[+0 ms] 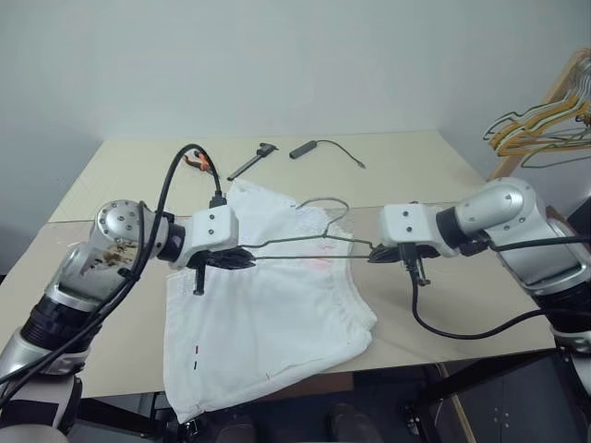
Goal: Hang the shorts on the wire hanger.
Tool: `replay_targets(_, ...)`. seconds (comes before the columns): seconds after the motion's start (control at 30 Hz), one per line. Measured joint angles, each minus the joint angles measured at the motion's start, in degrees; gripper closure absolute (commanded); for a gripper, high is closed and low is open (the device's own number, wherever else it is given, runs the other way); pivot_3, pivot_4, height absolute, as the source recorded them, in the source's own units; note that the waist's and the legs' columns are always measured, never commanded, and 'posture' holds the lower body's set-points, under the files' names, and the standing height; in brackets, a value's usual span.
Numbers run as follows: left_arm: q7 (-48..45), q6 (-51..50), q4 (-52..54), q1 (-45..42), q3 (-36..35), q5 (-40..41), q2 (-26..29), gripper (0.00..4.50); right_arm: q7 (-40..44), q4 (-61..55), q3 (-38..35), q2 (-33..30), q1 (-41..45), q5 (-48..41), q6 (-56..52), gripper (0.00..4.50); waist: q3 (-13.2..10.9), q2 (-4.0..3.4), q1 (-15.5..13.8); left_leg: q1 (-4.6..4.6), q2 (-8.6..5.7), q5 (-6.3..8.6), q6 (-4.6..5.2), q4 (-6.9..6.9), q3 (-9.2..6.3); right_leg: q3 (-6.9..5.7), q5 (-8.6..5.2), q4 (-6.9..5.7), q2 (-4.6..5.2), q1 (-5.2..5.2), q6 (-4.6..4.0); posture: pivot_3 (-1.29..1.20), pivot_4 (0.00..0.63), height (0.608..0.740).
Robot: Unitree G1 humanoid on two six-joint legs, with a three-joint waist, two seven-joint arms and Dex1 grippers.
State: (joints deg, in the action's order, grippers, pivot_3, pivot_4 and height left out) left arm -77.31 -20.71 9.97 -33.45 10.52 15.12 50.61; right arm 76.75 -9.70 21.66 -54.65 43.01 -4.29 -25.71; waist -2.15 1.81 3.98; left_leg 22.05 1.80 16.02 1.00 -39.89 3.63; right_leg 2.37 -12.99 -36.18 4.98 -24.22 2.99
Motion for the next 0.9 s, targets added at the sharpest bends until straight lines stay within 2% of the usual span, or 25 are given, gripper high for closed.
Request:
replay_targets(0.23, 1.14, 6.32, -11.15, -0.74, -4.38, 0.52, -0.71, 0.84, 0.58, -4.13, -5.86, -3.95, -9.08, -5.24, -7.16, 4.50, 0.01, 0.01, -0.24, -0.02, -0.01, 0.00, 0.00, -0.04, -0.04, -0.05, 0.00, 0.01, 0.01, 0.08, 0.00, -0.08, 0.000, 0.740)
replay_targets(0.3, 2.83, 7.85, -14.05, -0.92, -6.30, 0.24, -0.61, 0.19, 0.17, -5.29, -9.32, -6.08, -14.19, -7.71, -11.12, 4.50, 0.02, 0.02, -0.34, 0.00, 0.00, 0.01, 0.01, -0.04, -0.05, -0.06, 0.01, 0.03, 0.02, 0.08, 0.01, -0.08, 0.000, 0.740)
replay_targets(0.33, 3.56, 8.26, -14.90, -0.81, -7.48, 0.25, -0.60, 0.02, -0.32, -5.55, -10.82, -6.87, -16.93, -8.60, -13.19, 4.50, 0.02, 0.03, -0.37, 0.00, -0.01, 0.01, 0.01, -0.04, -0.04, -0.06, 0.01, 0.04, 0.02, 0.08, 0.01, -0.08, 0.000, 0.740)
replay_targets(0.5, 6.70, 11.02, -14.32, 4.18, -13.32, 1.46, -1.11, 0.02, -3.47, -4.61, -16.84, -7.54, -27.68, -14.18, -24.87, 4.50, 0.04, 0.02, 0.00, -0.09, 0.01, 0.01, 0.01, -0.04, 0.02, 0.01, 0.04, -0.03, 0.03, 0.10, -0.01, -0.08, 0.005, 0.740)
replay_targets(0.7, 10.39, 6.99, -2.33, 10.58, -16.52, 11.06, -7.49, 0.02, -5.64, -0.08, -26.51, -4.06, -32.09, -26.41, -43.51, 4.50, 0.07, 0.07, -0.16, -0.19, 0.02, 0.01, 0.01, -0.08, -0.05, 0.02, 0.22, 0.03, 0.01, 0.28, 0.02, -0.07, 0.012, 0.740)
replay_targets(0.9, 11.66, -1.36, 4.93, 12.15, -17.17, 18.92, -8.16, 0.02, -8.58, 5.45, -27.01, -3.06, -34.53, -28.78, -48.45, 4.50, 0.07, 0.06, -0.06, -0.70, 0.02, 0.01, 0.01, -0.01, -0.04, 0.05, 0.21, 0.12, -0.02, 0.77, 0.04, -0.06, 0.008, 0.740)
